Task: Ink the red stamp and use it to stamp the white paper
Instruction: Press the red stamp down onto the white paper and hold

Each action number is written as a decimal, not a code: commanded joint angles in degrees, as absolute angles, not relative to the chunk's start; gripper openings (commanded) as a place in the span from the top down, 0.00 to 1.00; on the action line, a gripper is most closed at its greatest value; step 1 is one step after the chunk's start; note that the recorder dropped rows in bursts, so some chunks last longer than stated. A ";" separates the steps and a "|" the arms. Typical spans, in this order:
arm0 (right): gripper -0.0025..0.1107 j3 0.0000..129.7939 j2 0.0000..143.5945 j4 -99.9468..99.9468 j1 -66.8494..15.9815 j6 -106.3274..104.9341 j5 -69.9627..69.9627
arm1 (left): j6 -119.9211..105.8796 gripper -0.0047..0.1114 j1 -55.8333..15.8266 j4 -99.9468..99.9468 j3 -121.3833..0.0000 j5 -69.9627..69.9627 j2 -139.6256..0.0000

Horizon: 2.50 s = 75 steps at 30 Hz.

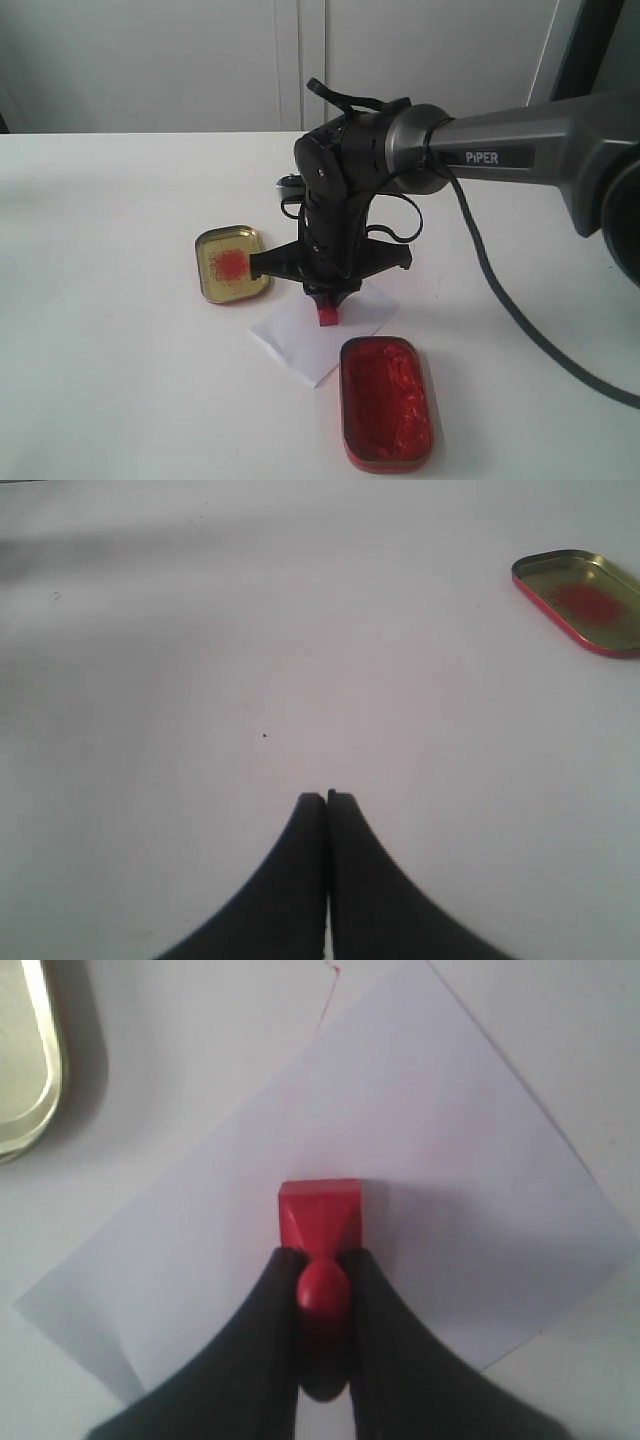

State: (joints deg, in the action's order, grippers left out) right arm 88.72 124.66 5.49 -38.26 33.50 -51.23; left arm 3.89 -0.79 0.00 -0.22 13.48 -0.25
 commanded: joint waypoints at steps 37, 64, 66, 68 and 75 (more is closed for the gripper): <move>0.98 86.15 130.36 6.04 -37.65 33.78 -49.55 | 4.03 0.96 -0.76 0.00 0.00 13.33 0.00; 0.98 86.15 120.86 6.14 -37.65 33.70 -49.39 | 4.03 0.96 -0.76 0.00 0.00 13.33 0.00; 0.98 86.15 120.33 6.14 -37.65 33.58 -49.77 | 4.03 0.96 -0.76 0.00 0.00 13.33 0.00; 0.98 86.15 119.61 6.14 -37.65 33.58 -49.84 | 4.03 0.96 -0.76 0.00 0.00 13.33 0.00; 0.98 86.15 117.23 6.25 -37.65 33.46 -49.84 | 4.03 0.96 -0.76 0.00 0.00 13.33 0.00</move>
State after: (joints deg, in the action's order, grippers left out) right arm 86.56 118.66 5.59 -38.26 33.81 -49.61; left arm 3.89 -0.79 0.00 -0.22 13.48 -0.25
